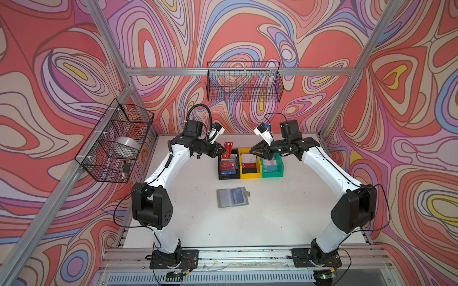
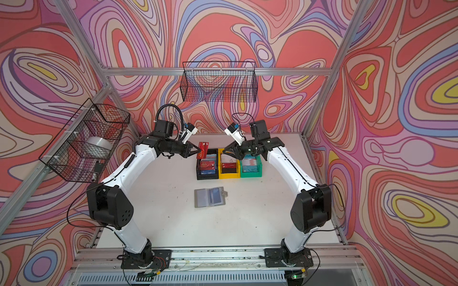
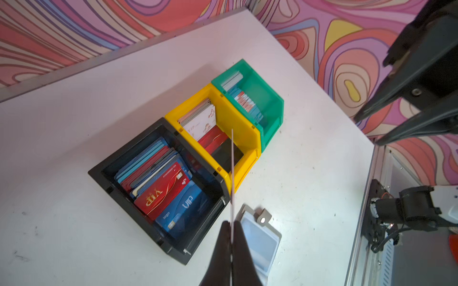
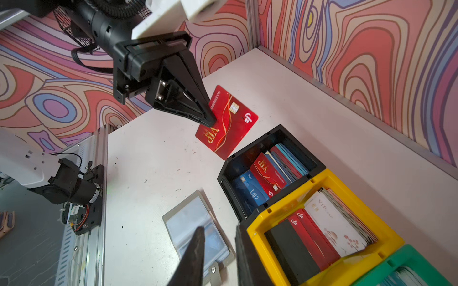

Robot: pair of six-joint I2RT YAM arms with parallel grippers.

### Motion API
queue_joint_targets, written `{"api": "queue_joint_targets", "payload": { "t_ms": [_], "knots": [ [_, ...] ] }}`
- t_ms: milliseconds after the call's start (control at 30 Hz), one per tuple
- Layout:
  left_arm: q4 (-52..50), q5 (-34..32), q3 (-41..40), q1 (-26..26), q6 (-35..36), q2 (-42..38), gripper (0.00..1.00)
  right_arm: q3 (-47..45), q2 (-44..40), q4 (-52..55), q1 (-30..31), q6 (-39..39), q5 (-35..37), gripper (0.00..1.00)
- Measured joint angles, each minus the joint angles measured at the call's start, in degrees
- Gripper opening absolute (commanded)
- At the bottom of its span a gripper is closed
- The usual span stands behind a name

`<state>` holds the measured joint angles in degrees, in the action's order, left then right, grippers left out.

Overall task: Take the credit cards out of the card holder
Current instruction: Place the credit card in the storage box.

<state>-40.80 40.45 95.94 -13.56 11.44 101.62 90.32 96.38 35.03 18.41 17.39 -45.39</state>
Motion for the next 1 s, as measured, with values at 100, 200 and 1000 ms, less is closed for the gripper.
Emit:
{"api": "queue_joint_targets", "payload": {
  "t_ms": [100,200,1000],
  "knots": [
    [-8.3,-2.7,6.8,-0.3,5.0,4.4,0.0,-2.9,-1.4,-1.4,-0.3,-0.6,0.4,0.24],
    [-13.9,-4.8,11.3,-0.7,9.3,7.9,0.0,-5.4,-2.1,-2.7,-0.7,-1.1,0.6,0.24],
    [-28.9,-19.8,30.3,-7.5,25.5,24.0,0.0,-13.6,-4.5,-10.8,-4.1,-4.5,-0.3,0.22]
  ]
}}
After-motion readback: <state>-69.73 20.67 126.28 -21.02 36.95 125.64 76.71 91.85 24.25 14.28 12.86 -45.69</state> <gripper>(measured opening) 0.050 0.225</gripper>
